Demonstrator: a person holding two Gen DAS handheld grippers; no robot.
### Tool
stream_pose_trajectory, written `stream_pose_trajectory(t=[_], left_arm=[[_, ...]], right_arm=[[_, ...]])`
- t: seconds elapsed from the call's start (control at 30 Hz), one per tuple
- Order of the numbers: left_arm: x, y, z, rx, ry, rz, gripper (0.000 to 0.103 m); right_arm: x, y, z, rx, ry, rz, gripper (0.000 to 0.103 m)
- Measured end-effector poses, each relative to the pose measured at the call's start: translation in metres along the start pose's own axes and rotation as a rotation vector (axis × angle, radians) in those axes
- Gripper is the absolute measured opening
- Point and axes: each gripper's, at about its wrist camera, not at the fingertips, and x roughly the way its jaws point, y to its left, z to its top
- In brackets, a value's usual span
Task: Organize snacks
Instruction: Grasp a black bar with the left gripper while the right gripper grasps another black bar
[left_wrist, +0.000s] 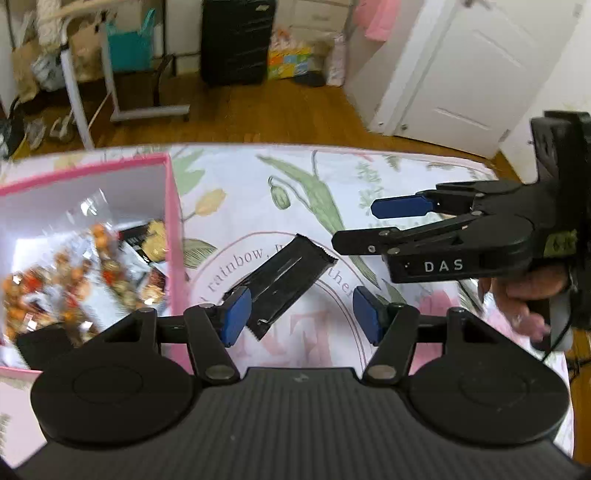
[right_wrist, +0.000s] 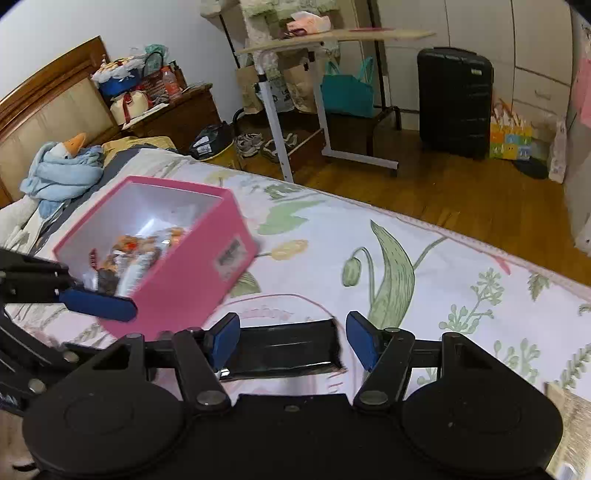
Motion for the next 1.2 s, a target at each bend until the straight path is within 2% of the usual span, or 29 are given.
stream_pose_trajectory(t=[0.17, 0.27, 0.4, 0.53, 0.63, 0.7, 0.77, 0.87, 0.97, 1.07, 1.2], left_arm=[[0.054, -0.004, -0.014, -0.071, 0.023, 0.103, 0.060], [0.078, 0.000, -0.026, -0.138, 0.042, 0.153, 0.060], [0.102, 0.012, -0.036, -0.197, 0.053, 0.224, 0.060], [0.118, 0.018, -0.042, -0.224, 0.043, 0.225, 0.061], [0.120, 0.016, -0.043, -0.207, 0.007, 0.216, 0.062], [0.122, 0.016, -0.042, -0.179, 0.016, 0.203, 0.060], [0.120, 0.012, -0.041, -0.126, 0.034, 0.193, 0.056], [0.112, 0.009, -0.044, -0.115, 0.066, 0.154, 0.056], [0.099, 0.002, -0.052, -0.089, 0.082, 0.134, 0.056], [0.084, -0.005, -0.064, -0.069, 0.095, 0.120, 0.056], [0.066, -0.015, -0.078, -0.031, 0.110, 0.111, 0.056]], right_arm=[[0.046, -0.031, -0.007, 0.086, 0.050, 0.073, 0.069], [0.070, -0.038, -0.014, 0.105, 0.098, 0.107, 0.069], [0.085, -0.039, -0.024, 0.096, 0.117, 0.117, 0.069], [0.087, -0.038, -0.028, 0.083, 0.103, 0.123, 0.069], [0.088, -0.036, -0.030, 0.077, 0.120, 0.128, 0.058], [0.087, -0.031, -0.032, 0.055, 0.137, 0.117, 0.052], [0.083, -0.027, -0.034, 0.052, 0.151, 0.096, 0.052], [0.075, -0.021, -0.038, 0.085, 0.181, 0.070, 0.054], [0.063, -0.011, -0.047, 0.094, 0.214, 0.057, 0.061], [0.051, -0.002, -0.059, 0.142, 0.238, 0.044, 0.063], [0.031, 0.015, -0.072, 0.172, 0.233, 0.015, 0.065]])
